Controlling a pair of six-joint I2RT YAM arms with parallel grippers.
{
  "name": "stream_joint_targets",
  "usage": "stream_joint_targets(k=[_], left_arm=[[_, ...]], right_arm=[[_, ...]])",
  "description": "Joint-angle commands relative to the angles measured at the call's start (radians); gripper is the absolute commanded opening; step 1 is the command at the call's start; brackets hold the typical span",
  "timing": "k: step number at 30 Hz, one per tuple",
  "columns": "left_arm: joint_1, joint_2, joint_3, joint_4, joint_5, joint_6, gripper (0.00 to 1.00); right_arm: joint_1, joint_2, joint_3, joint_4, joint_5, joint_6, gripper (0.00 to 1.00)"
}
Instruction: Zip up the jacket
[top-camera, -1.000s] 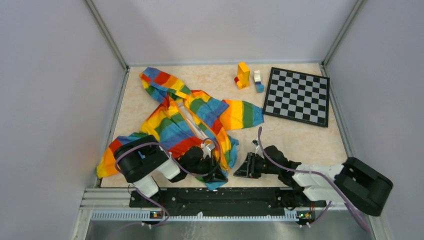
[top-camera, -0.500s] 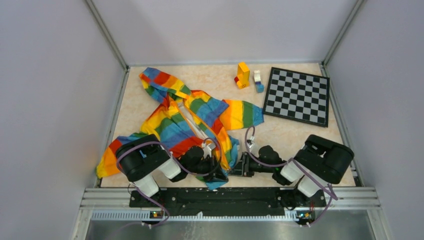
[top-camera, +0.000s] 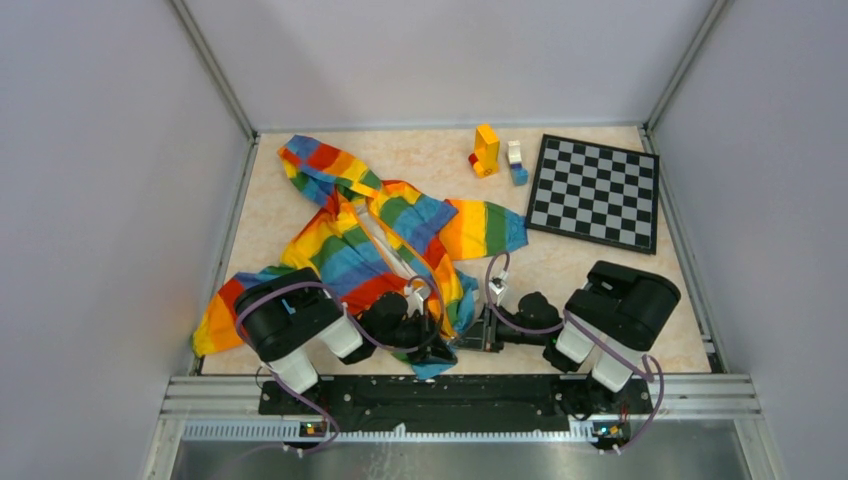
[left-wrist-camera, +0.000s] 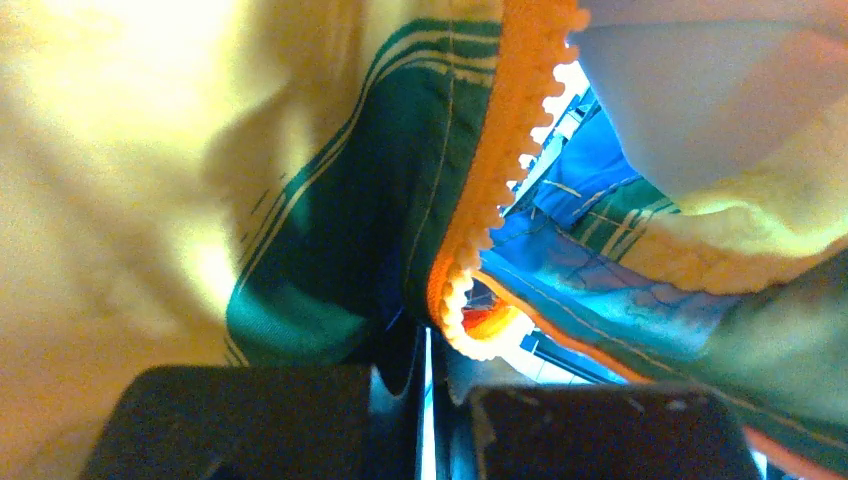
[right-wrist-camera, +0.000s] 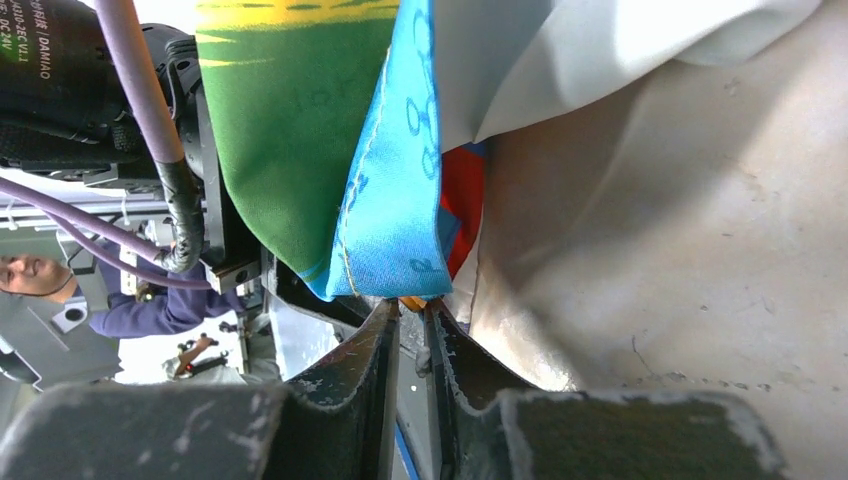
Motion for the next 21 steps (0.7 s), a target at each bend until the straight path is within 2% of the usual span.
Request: stream_joint_targets(k=[1, 7, 11, 18, 21], left_arm=[[-0.001, 0.019, 0.002, 0.014, 0.004, 0.005, 0.00], [-0.001, 0.015, 0.002, 0.020, 0.006, 0.004, 0.00], [-0.001, 0.006, 0.003, 0.014, 0.003, 0.005, 0.03], [0.000, -0.081, -0.046, -0.021, -0.011, 0.009, 0.37], [0.001, -0.160, -0.063, -0.101, -0.019, 0.029, 0.48]], right_arm=[[0.018, 0.005, -0.001, 0.100, -0.002, -0.006, 0.12], [0.023, 0.016, 0.004, 0.123, -0.004, -0.012, 0.00], [0.022, 0.040, 0.008, 0.140, -0.006, -0.005, 0.00], [0.015, 0.019, 0.008, 0.072, 0.025, -0.008, 0.00], [0.015, 0.014, 0.008, 0.061, 0.033, -0.010, 0.00]])
